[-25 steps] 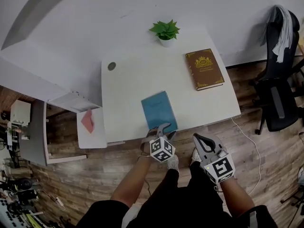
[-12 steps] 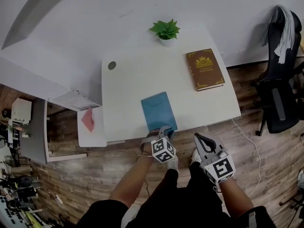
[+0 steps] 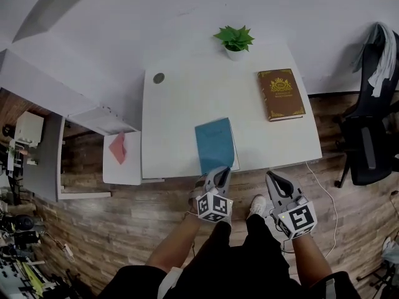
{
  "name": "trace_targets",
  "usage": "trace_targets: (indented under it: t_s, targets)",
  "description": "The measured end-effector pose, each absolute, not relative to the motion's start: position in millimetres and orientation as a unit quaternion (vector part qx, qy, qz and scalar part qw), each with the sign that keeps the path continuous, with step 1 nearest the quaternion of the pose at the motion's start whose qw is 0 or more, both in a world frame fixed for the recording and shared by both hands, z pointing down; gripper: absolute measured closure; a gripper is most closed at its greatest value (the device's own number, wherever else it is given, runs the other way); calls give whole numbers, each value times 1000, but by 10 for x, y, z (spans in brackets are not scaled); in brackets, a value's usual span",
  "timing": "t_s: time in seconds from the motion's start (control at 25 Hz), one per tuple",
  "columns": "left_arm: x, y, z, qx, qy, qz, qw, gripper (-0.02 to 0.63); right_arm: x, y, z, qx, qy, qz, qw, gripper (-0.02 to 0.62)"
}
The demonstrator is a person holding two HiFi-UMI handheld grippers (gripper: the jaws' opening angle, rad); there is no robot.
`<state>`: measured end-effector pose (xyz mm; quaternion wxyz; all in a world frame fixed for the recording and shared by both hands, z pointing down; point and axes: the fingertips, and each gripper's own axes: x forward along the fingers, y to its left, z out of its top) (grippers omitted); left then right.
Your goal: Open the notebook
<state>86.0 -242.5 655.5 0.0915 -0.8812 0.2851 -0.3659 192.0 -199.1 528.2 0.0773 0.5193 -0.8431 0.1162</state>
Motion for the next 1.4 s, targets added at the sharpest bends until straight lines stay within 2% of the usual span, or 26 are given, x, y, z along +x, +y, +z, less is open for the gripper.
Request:
trace_targets:
  t_s: [0.2, 0.52, 0.84, 1.16, 1.4]
  targets:
    - [612, -2468, 6242, -889, 361, -279, 46, 595, 1817, -2063, 5250, 518, -844, 113, 83, 594]
    - [-112, -2603, 5836, -855, 496, -64, -134, 597, 1451, -2109, 5264, 494, -856, 120, 92, 594]
    - [-864, -2563, 6009, -771, 576, 47, -268, 597, 1147, -2158, 5243, 467, -871, 113, 106, 592]
    - [-1435, -2638, 6224, -720, 630, 59, -286, 598, 850, -2194, 5253, 439, -884, 109, 118, 594]
    - [-1720, -2677, 6585, -690, 666, -3, -283, 597, 729, -2216, 5266, 428, -890, 105, 119, 594]
